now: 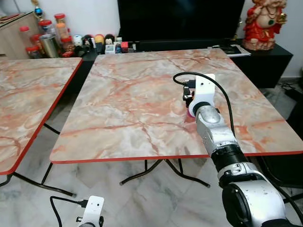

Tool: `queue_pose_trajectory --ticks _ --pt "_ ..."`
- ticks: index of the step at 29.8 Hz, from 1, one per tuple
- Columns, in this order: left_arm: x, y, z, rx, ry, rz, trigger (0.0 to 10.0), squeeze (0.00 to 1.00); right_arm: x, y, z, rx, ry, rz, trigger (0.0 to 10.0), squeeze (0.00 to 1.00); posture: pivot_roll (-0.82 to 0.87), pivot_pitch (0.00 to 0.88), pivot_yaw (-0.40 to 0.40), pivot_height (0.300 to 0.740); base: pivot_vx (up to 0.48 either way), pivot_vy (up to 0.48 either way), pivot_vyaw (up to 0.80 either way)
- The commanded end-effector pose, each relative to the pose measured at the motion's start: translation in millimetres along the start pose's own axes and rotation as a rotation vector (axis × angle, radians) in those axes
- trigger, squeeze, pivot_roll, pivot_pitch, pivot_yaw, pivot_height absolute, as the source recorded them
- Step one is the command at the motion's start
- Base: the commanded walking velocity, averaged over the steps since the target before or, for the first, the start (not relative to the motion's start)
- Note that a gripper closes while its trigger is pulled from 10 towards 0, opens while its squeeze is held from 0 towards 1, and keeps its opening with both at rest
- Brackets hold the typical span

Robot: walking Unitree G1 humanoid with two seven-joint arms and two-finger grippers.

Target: Setting the table

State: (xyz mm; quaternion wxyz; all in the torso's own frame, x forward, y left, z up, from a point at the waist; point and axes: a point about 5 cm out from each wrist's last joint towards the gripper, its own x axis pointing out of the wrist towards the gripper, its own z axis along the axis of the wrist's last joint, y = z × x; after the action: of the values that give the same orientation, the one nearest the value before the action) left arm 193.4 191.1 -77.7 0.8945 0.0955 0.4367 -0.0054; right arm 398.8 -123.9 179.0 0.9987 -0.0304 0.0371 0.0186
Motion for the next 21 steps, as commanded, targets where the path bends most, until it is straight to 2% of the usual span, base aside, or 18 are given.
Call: queue_pose_trajectory --ticks 1,4,7,9,21 --pt "0.7 1.4 3.2 0.005 -0.006 0.010 10.0 0.00 -0.2 5.0 9.9 -0.017 -0.046 0.020 10.0 0.00 -0.07 0.000 0.022 0.736 0.000 0.000 0.00" --pt "0.8 1.5 3.8 0.003 -0.008 0.011 10.0 0.00 -1.6 9.6 10.4 -0.054 -0.063 0.040 10.0 0.00 -0.07 0.000 0.021 0.736 0.000 0.000 0.00" --pt "0.8 1.1 4.3 0.003 -0.010 0.010 10.0 0.00 -2.9 13.2 9.0 -0.073 -0.069 0.051 10.0 0.00 -0.07 0.000 0.021 0.736 0.000 0.000 0.59" --pt "0.7 0.8 3.6 0.003 -0.009 0.009 10.0 0.00 -3.7 14.3 8.7 -0.061 -0.077 0.055 10.0 0.00 -0.07 0.000 0.021 0.736 0.000 0.000 0.59" --pt "0.8 -0.5 4.3 0.001 -0.012 0.007 10.0 0.00 -6.3 12.6 7.6 -0.014 -0.083 0.027 10.0 0.00 -0.07 0.000 0.022 0.736 0.080 0.000 0.00"
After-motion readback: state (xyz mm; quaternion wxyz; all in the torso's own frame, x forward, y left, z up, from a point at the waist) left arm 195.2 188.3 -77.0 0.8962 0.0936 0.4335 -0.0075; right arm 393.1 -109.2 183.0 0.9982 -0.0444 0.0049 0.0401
